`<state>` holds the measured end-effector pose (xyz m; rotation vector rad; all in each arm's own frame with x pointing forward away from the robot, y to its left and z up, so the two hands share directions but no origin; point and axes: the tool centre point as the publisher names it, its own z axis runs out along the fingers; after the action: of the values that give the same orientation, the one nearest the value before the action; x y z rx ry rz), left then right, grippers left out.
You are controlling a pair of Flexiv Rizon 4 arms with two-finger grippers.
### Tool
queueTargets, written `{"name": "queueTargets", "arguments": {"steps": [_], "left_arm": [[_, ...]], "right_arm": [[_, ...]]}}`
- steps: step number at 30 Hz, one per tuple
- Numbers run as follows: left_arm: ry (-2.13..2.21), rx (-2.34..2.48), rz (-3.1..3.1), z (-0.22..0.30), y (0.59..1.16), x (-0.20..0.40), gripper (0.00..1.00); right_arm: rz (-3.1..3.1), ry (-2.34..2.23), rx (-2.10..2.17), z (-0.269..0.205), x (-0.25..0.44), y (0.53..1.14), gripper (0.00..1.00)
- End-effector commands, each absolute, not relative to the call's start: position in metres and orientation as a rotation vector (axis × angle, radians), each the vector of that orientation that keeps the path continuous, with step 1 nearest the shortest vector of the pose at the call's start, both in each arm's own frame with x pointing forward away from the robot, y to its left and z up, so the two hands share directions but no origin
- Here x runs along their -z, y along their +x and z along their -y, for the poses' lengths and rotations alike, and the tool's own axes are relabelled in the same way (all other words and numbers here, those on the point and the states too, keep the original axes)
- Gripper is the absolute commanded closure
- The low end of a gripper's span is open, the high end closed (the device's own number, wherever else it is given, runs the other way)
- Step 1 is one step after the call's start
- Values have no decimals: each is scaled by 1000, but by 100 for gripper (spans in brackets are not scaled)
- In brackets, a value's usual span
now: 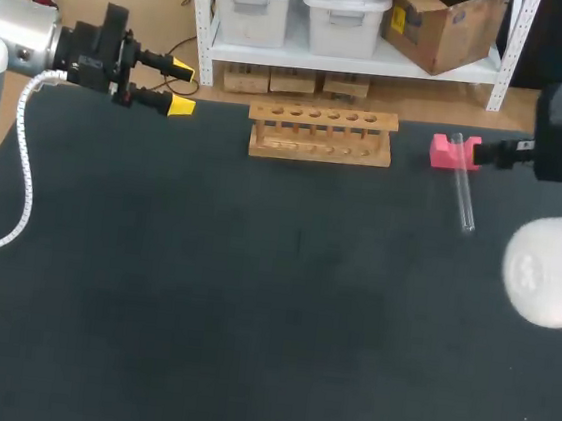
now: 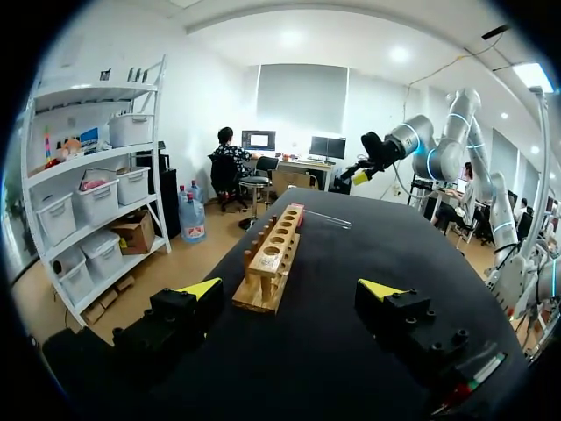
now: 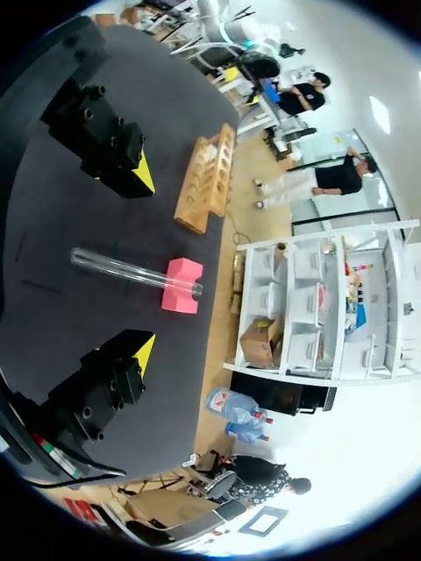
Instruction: Grasp the test tube, adjust it, and insert it.
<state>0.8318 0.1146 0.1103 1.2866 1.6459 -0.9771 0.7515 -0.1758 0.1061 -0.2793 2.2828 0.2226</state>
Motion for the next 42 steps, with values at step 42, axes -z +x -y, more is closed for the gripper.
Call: {"name": "queueTargets", "arguments": {"steps": [42], "left_arm": [[1282,971,-1643,-115,829,-110,0]], "right_arm": [[-2155,-78,-8,154,-46,767,0]]}}
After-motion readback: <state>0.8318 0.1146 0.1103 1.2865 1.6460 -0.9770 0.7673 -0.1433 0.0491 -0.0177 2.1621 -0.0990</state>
